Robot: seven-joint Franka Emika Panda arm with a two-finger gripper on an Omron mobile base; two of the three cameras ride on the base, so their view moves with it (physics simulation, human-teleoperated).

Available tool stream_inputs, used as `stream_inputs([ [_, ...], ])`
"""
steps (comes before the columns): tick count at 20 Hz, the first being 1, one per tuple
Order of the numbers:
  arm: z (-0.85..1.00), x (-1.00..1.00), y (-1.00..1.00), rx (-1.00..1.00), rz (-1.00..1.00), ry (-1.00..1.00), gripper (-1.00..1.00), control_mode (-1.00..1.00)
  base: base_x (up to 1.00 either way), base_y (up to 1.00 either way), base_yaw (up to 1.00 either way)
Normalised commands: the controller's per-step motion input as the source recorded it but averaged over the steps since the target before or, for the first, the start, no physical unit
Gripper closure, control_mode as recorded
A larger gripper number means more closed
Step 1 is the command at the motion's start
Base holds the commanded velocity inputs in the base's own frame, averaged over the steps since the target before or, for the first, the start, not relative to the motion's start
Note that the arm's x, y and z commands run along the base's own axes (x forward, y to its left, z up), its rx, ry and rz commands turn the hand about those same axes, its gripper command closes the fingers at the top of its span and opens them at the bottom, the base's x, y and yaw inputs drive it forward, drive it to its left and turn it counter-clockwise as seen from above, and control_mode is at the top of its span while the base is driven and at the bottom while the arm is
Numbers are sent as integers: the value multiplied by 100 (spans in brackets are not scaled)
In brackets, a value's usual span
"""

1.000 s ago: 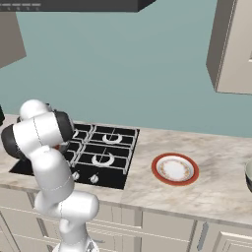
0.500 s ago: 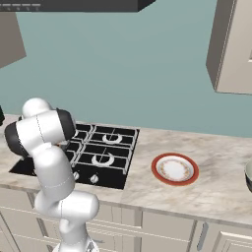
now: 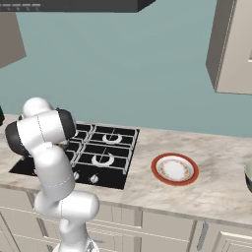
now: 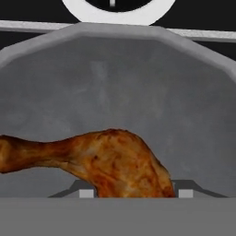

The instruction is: Place the chicken drumstick on the plate and place the lemon on the same plate.

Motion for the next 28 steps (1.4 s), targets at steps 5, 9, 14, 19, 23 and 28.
stream_inputs([
  [5, 39, 3, -3, 1, -3, 1, 100, -100, 0, 0, 0],
  [9, 70, -6, -13, 1, 0, 1, 100, -100, 0, 0, 0],
  [14, 48, -55, -45, 0, 0, 0, 100, -100, 0, 0, 0],
  [19, 34, -52, -80, 1, 0, 0, 100, -100, 0, 0, 0],
  [23, 23, -40, -98, 4, 0, 0, 100, -100, 0, 0, 0],
  [28, 27, -24, -87, 2, 0, 0, 100, -100, 0, 0, 0],
])
